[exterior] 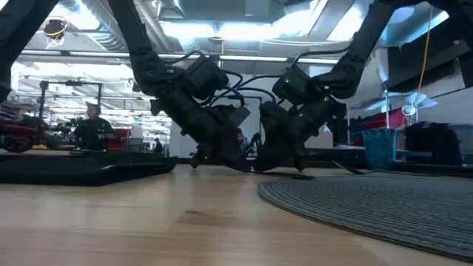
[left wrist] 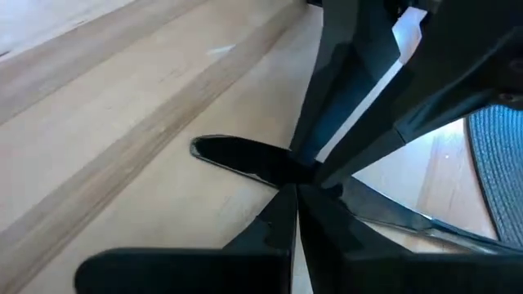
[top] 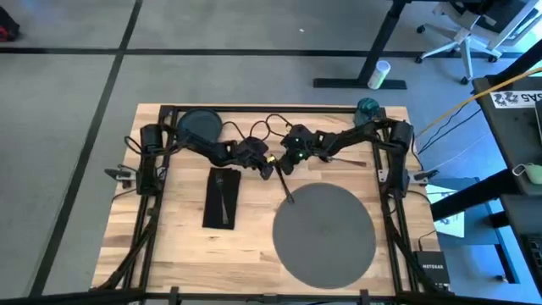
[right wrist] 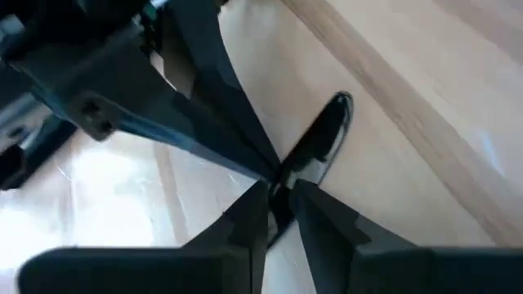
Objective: Set table place
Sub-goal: Put the black knife on the gray table mat
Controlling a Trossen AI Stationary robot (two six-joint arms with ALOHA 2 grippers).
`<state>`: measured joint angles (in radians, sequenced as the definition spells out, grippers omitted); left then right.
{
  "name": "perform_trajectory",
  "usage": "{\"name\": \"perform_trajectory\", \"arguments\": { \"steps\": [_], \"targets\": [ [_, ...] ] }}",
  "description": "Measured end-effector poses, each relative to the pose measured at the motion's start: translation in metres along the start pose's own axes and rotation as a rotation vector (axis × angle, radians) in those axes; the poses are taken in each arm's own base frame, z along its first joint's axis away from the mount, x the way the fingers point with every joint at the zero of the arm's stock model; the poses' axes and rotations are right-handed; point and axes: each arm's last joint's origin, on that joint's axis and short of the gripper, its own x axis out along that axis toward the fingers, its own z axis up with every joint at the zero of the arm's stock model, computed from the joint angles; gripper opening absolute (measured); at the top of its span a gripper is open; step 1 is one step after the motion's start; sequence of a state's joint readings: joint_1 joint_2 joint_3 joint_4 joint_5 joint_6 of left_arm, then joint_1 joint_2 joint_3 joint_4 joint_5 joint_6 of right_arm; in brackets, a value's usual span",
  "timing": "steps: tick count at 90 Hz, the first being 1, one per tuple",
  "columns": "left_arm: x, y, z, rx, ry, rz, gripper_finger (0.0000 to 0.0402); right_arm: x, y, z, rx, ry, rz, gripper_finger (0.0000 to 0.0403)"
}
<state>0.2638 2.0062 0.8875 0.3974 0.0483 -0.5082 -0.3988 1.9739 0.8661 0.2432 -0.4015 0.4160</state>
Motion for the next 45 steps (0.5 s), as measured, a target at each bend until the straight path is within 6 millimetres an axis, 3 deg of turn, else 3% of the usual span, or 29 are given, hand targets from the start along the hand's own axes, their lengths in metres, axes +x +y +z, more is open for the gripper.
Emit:
{"name": "perform_trajectory", "arguments": {
  "steps": [16,45],
  "targets": [
    [0.003,0.000,-0.004,-0.001,0.010,0.009,0.0000,0.000,0.000,0.001,0.000,-0.002,0.000,0.0056],
    [-0.007,-0.004,0.006,-0.055,-0.018,-0.011,0.0000,0.000,0.002,0.004,0.003,-0.002,0.003,0.0056]
  ]
}}
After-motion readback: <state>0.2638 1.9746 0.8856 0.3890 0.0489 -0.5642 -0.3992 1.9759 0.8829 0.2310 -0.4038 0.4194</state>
